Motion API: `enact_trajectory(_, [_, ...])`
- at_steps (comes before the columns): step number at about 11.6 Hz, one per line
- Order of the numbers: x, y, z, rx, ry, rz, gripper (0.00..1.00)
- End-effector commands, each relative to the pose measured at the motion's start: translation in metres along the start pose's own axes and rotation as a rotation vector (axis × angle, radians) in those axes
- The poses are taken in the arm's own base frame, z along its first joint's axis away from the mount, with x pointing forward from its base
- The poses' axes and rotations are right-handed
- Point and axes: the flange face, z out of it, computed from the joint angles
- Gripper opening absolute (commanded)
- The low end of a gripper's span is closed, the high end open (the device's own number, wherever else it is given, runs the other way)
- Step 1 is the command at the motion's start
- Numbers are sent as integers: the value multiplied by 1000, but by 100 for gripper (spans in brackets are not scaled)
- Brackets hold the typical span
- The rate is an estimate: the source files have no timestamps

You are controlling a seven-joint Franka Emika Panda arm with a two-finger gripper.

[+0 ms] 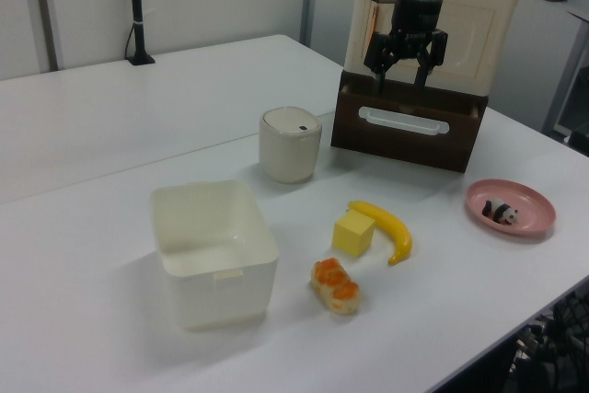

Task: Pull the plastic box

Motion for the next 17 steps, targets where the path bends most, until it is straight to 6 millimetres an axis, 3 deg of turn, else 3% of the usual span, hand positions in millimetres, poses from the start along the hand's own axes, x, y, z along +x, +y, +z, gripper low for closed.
enact_trajectory(1, [-4,4,-7,40,5,8,100])
enact_trajectory(17, [3,-1,-8,62,50,-5,100])
